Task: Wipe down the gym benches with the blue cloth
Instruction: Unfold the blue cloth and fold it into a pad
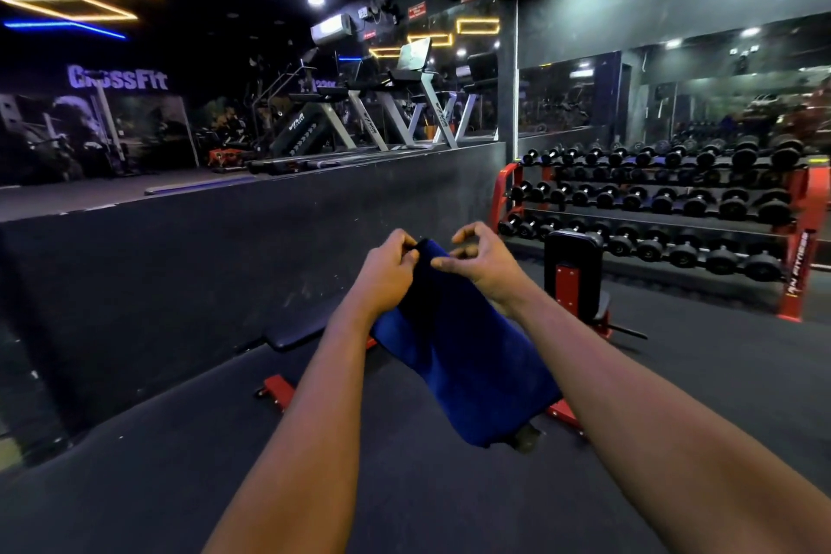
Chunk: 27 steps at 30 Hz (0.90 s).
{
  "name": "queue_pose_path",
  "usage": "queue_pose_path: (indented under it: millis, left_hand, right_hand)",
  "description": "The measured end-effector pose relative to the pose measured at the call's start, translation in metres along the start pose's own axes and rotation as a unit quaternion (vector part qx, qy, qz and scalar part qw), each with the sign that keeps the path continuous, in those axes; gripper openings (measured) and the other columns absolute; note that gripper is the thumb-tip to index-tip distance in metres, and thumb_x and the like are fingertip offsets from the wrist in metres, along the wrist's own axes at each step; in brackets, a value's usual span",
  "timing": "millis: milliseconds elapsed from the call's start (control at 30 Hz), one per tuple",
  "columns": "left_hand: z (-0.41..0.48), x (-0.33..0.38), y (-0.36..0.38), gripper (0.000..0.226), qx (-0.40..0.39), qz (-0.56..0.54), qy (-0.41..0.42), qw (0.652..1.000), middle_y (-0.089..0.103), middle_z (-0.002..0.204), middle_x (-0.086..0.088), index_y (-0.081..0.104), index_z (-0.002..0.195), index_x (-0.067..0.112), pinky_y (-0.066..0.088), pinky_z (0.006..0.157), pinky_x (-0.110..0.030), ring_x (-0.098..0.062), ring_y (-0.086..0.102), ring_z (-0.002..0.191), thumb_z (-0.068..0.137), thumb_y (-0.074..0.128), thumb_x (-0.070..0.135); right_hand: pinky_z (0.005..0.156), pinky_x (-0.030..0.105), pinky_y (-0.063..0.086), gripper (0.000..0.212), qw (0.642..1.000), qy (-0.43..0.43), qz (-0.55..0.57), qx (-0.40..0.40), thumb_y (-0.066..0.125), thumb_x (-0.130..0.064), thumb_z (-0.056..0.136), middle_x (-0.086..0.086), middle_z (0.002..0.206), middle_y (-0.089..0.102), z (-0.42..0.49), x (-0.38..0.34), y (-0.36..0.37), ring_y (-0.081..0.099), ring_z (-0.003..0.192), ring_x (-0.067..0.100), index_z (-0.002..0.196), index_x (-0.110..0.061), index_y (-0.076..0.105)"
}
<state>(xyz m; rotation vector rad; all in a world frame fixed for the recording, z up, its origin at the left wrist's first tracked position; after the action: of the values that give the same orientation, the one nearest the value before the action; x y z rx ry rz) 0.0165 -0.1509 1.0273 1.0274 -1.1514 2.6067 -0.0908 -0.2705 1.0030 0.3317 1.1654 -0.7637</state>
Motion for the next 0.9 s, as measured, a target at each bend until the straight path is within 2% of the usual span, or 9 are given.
queue_pose_path:
  millis: [100, 167, 233, 333, 433, 667, 767, 833, 900]
  left_hand:
    - [0.001, -0.002, -0.014, 0.012, 0.08, -0.026, -0.019, 0.996, 0.056, 0.087, -0.011, 0.048, 0.106, 0.008, 0.037, 0.062, -0.029, -0.022, 0.052, 0.074, 0.103, 0.039, 0.015]
    - [0.0, -0.008, -0.028, 0.012, 0.132, -0.035, -0.031, 0.99, 0.056, 0.09, -0.013, 0.046, 0.106, 0.007, 0.035, 0.069, -0.032, -0.027, 0.052, 0.08, 0.103, 0.036, 0.014]
    - [-0.003, -0.017, -0.04, 0.012, 0.166, -0.038, -0.049, 0.984, 0.055, 0.091, -0.014, 0.044, 0.105, 0.007, 0.035, 0.071, -0.035, -0.029, 0.051, 0.083, 0.103, 0.035, 0.015]
    - [-0.012, -0.03, -0.051, 0.015, 0.204, -0.03, -0.072, 0.976, 0.054, 0.09, -0.013, 0.042, 0.108, 0.005, 0.034, 0.07, -0.036, -0.029, 0.05, 0.081, 0.103, 0.033, 0.016]
    - [-0.022, -0.045, -0.064, 0.014, 0.258, -0.034, -0.087, 0.962, 0.054, 0.086, -0.013, 0.04, 0.106, 0.005, 0.037, 0.068, -0.04, -0.031, 0.051, 0.078, 0.104, 0.032, 0.016]
    - [-0.035, -0.065, -0.085, 0.015, 0.303, -0.029, -0.114, 0.946, 0.055, 0.079, -0.009, 0.037, 0.101, 0.01, 0.036, 0.064, -0.04, -0.031, 0.054, 0.073, 0.105, 0.031, 0.022]
    - [-0.035, -0.067, -0.09, 0.024, 0.286, -0.044, -0.081, 0.954, 0.054, 0.076, -0.001, 0.042, 0.101, 0.008, 0.039, 0.064, -0.037, -0.021, 0.054, 0.07, 0.105, 0.036, 0.032]
    - [-0.036, -0.062, -0.095, 0.027, 0.287, -0.04, -0.035, 0.957, 0.056, 0.077, 0.001, 0.047, 0.1, 0.008, 0.04, 0.064, -0.034, -0.016, 0.053, 0.068, 0.104, 0.042, 0.034]
    - [-0.039, -0.053, -0.1, 0.021, 0.297, -0.041, 0.008, 0.954, 0.053, 0.073, 0.003, 0.048, 0.097, 0.009, 0.038, 0.058, -0.023, -0.009, 0.049, 0.063, 0.104, 0.042, 0.029]
  right_hand:
    - [0.083, 0.037, 0.059, 0.034, 0.988, 0.092, -0.044, -0.116, 0.084, -0.008, 0.074, 0.011, 0.098, 0.073, -0.016, 0.04, 0.008, 0.069, 0.087, 0.022, 0.104, -0.006, 0.067]
    - [0.077, 0.027, 0.059, 0.026, 0.977, 0.129, -0.072, -0.151, 0.08, -0.01, 0.08, 0.01, 0.102, 0.074, -0.026, 0.061, 0.009, 0.07, 0.085, 0.018, 0.105, -0.007, 0.073]
    - [0.072, 0.023, 0.058, 0.025, 0.977, 0.136, -0.102, -0.129, 0.078, -0.016, 0.083, 0.011, 0.102, 0.074, -0.027, 0.072, 0.002, 0.069, 0.08, 0.015, 0.106, -0.007, 0.075]
    - [0.071, 0.029, 0.054, 0.023, 0.978, 0.133, -0.141, -0.084, 0.078, -0.023, 0.084, 0.015, 0.098, 0.075, -0.017, 0.077, -0.008, 0.066, 0.074, 0.016, 0.099, -0.006, 0.075]
    - [0.07, 0.03, 0.051, 0.02, 0.97, 0.128, -0.2, -0.051, 0.077, -0.034, 0.083, 0.008, 0.086, 0.075, -0.006, 0.078, -0.017, 0.064, 0.072, 0.015, 0.084, -0.014, 0.075]
    - [0.055, 0.027, 0.044, 0.047, 0.972, 0.077, -0.221, 0.001, 0.07, -0.049, 0.086, 0.005, 0.068, 0.065, -0.002, 0.06, -0.016, 0.058, 0.061, 0.015, 0.079, -0.002, 0.068]
    - [0.065, 0.031, 0.049, 0.049, 0.977, 0.11, -0.159, -0.095, 0.076, -0.047, 0.082, 0.006, 0.077, 0.07, -0.005, 0.063, -0.005, 0.063, 0.068, 0.017, 0.088, 0.001, 0.071]
    - [0.077, 0.029, 0.054, 0.024, 0.966, 0.131, -0.093, -0.204, 0.073, -0.025, 0.088, 0.007, 0.096, 0.074, -0.014, 0.061, 0.008, 0.069, 0.083, 0.017, 0.1, -0.005, 0.073]
    - [0.084, 0.025, 0.052, 0.018, 0.942, 0.142, -0.046, -0.301, 0.067, -0.005, 0.089, 0.008, 0.106, 0.073, -0.025, 0.054, 0.02, 0.068, 0.094, 0.015, 0.107, -0.007, 0.071]
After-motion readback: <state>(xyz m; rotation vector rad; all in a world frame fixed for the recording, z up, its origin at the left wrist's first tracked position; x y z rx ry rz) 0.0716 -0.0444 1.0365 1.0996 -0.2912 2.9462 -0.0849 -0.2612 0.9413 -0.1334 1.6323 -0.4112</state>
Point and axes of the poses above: each hand's wrist, its own z-axis towards the middle knuckle, its own y-axis out of the palm, x = y × z, the point moved 9 cm from there along z, towards the middle knuckle
